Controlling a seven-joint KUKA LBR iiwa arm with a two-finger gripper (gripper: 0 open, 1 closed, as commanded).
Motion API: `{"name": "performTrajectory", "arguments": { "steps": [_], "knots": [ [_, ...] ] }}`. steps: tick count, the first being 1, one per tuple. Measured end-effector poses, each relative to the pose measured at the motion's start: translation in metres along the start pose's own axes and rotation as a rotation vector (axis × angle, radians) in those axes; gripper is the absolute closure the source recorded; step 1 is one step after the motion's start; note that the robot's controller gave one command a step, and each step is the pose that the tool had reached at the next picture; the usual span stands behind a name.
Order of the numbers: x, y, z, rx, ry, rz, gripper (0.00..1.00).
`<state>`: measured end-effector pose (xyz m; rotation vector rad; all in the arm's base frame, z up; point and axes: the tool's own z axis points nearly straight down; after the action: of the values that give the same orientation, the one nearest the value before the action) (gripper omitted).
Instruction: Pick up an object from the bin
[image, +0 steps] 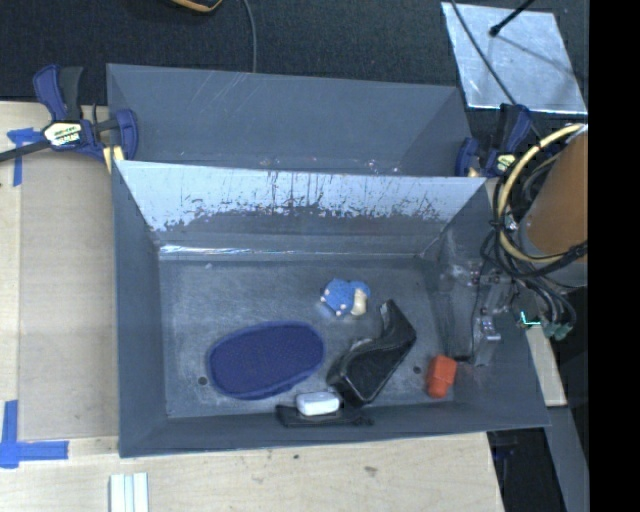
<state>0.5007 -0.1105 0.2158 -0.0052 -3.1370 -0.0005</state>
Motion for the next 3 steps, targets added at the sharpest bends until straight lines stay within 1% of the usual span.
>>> {"name": "performTrajectory", "arguments": {
  "steps": [1, 2, 3],
  "knots": [
    [0.001, 0.022, 0.140, 0.009, -0.043, -0.037, 0.00],
    [0.002, 0.019, 0.136, 0.013, -0.035, -0.037, 1.00],
    [-0.006, 0.091, 0.045, -0.002, -0.016, 0.053, 1.00]
  ]
}}
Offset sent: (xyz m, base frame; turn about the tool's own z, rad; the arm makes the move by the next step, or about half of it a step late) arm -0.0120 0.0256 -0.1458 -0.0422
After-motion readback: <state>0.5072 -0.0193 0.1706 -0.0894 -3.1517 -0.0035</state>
